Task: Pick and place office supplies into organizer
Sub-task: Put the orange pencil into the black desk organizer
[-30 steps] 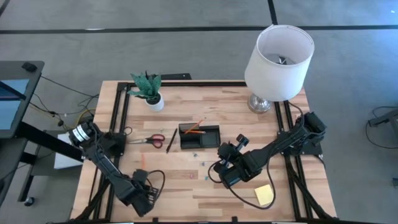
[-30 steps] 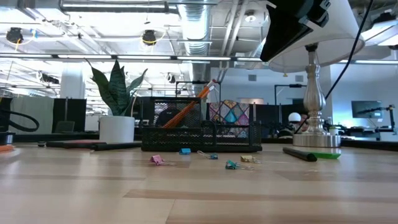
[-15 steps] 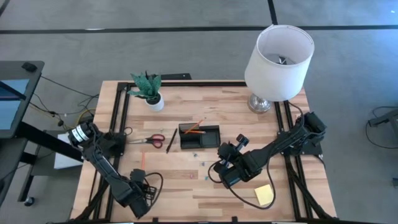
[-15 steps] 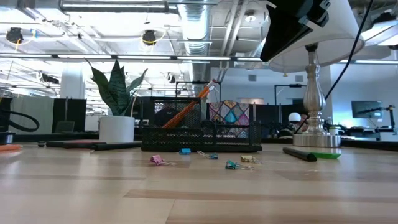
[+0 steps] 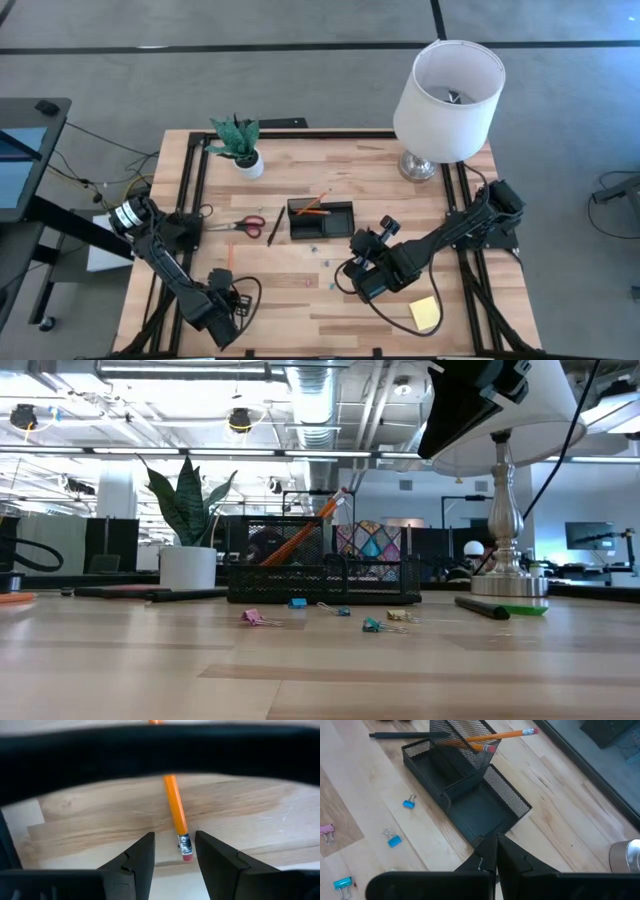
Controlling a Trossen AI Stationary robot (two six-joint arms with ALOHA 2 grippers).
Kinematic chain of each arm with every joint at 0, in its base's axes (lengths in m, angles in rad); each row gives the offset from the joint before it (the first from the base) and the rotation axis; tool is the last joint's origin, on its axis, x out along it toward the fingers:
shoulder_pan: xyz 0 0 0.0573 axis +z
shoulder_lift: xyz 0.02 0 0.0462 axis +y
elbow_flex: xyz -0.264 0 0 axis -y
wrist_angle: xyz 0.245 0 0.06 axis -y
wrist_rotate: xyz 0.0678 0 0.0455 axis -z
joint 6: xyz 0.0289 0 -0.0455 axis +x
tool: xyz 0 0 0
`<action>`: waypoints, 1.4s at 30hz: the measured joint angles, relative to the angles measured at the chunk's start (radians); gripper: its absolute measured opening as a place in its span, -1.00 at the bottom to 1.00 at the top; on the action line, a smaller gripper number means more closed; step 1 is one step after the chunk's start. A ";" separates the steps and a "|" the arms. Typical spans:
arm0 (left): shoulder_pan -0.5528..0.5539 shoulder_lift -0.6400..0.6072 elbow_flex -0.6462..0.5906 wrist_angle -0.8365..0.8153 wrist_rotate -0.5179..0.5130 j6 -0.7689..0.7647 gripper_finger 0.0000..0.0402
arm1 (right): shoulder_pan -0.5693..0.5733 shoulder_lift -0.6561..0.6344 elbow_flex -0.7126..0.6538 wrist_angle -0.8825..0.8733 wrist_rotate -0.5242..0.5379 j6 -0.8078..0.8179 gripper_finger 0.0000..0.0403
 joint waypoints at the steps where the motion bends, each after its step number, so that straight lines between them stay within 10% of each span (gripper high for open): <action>1: 0.000 0.000 0.000 0.003 0.000 0.000 -0.31 | 0.000 0.000 0.000 0.000 0.000 0.000 -1.00; 18: -0.012 -0.002 -0.001 0.060 0.027 0.008 -0.48 | 0.000 0.000 0.000 0.000 0.000 0.000 -1.00; 26: -0.011 -0.002 -0.001 0.044 -0.068 0.080 -0.95 | 0.000 0.000 0.000 0.000 0.000 0.000 -1.00; 42: -0.011 -0.007 0.053 0.049 -0.302 0.438 -0.99 | 0.000 0.000 0.000 0.004 0.000 0.000 -1.00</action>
